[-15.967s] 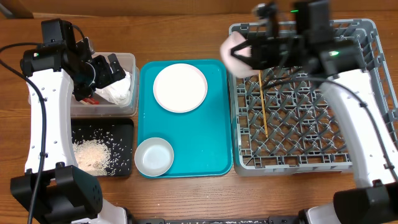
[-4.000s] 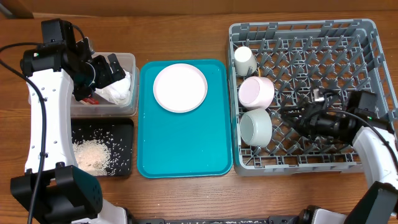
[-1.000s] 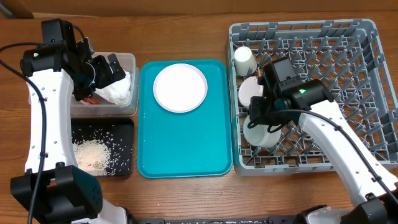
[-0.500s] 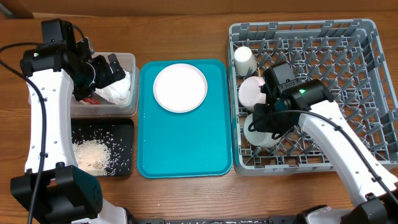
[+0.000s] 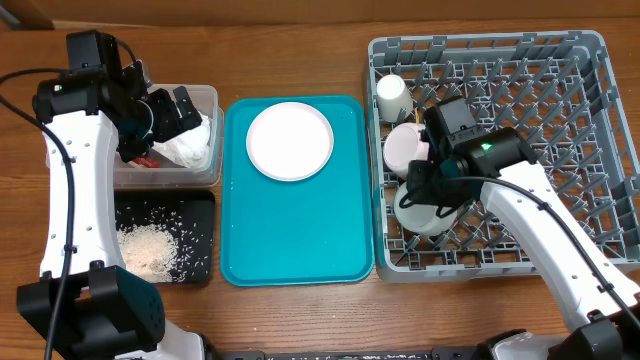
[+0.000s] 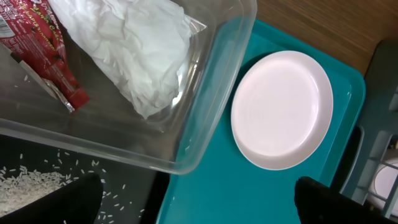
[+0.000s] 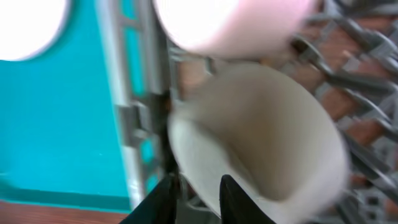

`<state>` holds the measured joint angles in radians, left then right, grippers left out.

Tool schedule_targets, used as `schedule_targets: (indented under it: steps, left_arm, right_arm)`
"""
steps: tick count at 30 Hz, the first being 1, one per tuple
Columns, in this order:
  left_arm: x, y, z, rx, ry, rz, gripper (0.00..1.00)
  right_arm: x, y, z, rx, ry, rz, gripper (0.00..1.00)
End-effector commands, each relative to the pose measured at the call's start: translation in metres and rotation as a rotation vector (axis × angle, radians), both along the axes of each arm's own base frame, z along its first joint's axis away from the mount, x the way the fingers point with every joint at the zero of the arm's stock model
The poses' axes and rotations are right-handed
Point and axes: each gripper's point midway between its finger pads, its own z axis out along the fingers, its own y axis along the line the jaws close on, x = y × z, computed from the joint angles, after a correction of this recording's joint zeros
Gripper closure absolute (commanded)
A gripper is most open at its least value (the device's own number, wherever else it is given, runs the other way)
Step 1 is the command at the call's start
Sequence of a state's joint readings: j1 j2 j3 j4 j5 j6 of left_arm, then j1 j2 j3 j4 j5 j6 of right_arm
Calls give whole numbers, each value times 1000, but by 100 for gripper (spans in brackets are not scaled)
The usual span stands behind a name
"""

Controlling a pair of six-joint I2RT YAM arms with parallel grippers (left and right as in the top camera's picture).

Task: Sort waste into correct bins and load items into the dishwasher
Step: 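Tilt the white bowl upside down in the rack with the right gripper, then move the right gripper to the pink plate and grasp its rim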

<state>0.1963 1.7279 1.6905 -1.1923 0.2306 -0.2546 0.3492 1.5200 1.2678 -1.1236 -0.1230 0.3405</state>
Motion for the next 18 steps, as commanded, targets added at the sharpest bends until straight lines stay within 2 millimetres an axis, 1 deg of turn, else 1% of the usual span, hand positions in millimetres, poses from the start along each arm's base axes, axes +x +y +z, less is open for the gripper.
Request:
schedule_targets:
  steps: [1,3,6,10,14,16,17,18]
  left_arm:
    - [2,-2,8,13,-25,-20,0]
    - [2,-2,8,13,-25,-20,0]
    - [2,-2,8,13,-25,-20,0]
    - [2,-2,8,13,-25,-20,0]
    - [2,-2,8,13,-26,-20,0]
    - [2,-2,8,13,-25,-20,0]
    - [2,-2,8,13,-25,-20,0]
    - [2,-2,8,13,-25,-20,0]
  right_arm:
    - [3,34,10,180,-3,48,75]
    - [15,50,20,269,-54,77,75]
    - [34,67,37,356,-156,114,75]
    - [60,91,60,415,-320,165,75]
    - [73,124,79,469,-451,242,75]
    - [79,146,84,467,-529,289,67]
    - [80,156,84,467,-557,307,64]
    - [82,163,85,468,-574,315,61]
